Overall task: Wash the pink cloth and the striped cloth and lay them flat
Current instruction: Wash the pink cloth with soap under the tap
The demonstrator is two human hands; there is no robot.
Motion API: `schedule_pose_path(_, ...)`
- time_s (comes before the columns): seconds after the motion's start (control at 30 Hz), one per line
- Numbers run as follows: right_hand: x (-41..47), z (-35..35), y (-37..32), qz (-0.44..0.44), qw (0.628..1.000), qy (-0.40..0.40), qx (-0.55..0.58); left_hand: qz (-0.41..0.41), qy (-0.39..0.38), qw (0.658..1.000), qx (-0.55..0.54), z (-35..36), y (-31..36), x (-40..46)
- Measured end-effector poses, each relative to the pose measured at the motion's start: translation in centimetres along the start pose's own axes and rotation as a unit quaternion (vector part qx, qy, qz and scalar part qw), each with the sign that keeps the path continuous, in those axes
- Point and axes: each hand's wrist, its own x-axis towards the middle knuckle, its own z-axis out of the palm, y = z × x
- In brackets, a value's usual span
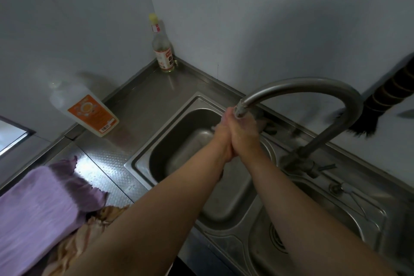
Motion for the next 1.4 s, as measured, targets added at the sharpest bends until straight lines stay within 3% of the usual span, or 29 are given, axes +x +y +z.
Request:
schedule_pose_path(0.13,1.0,1.5,-0.2,0.087,0.99,0.113,0.016,-0.023,0.026,0.997,-0.068,-0.6,0.1,-0.2)
schedule_pose_path(0.27,1.5,1.6,-0.5,0.133,0.974,0.14,0.123,-0.06,0.087,0.991,-0.077,-0.5,0.1,-0.2)
schedule_pose_path(0.47,2.4,1.0,-0.9,0.11,0.978,0.164,-0.06,-0.012,0.098,0.995,0.002,-1.2,0.2,0.0)
schedule_pose_path(0.6,2.9,1.2,-1.3,0.104,0.977,0.153,-0.108,-0.008,0.131,0.991,-0.012,-1.6,0.3,0.6)
schedule_pose_path(0.67,2.7,1.0,-1.7,0.102,0.979,0.172,-0.029,0.033,0.115,0.987,0.107,-1.8,0.4,0.9)
schedule_pose_path(0.7,2.4,0.9,-1.9,0.116,0.975,0.172,0.072,0.061,0.107,0.974,0.19,-2.0,0.5,0.8)
schedule_pose_path(0.77,1.6,0.2,-1.7,0.173,0.932,0.141,0.285,0.106,0.099,0.928,0.342,-2.6,0.4,0.8)
schedule_pose_path(0.83,0.4,-1.4,-0.5,0.23,0.905,0.104,0.342,0.113,0.036,0.901,0.418,-3.4,-0.5,1.0)
schedule_pose_path(0.93,-1.9,-5.4,2.6,0.249,0.96,0.036,0.119,0.08,-0.035,0.905,0.416,-5.2,-2.2,0.8)
schedule_pose_path(1.0,-3.7,-8.5,5.0,0.257,0.966,0.039,0.0,0.068,-0.066,0.904,0.417,-6.0,-2.8,0.5)
schedule_pose_path(1.07,-5.4,-11.2,7.6,0.266,0.959,0.077,-0.065,0.08,-0.123,0.861,0.488,-5.7,-3.1,-0.2)
schedule_pose_path(1.17,-7.8,-14.0,9.8,0.263,0.951,0.155,-0.041,0.097,-0.21,0.777,0.586,-3.2,-3.8,-1.9)
schedule_pose_path(1.27,-8.3,-15.9,9.8,0.279,0.928,0.247,0.01,0.099,-0.253,0.744,0.61,-0.7,-4.9,-2.9)
schedule_pose_path(1.4,-7.6,-17.8,8.6,0.231,0.95,0.208,-0.018,0.141,-0.261,0.676,0.675,0.8,-5.2,-3.5)
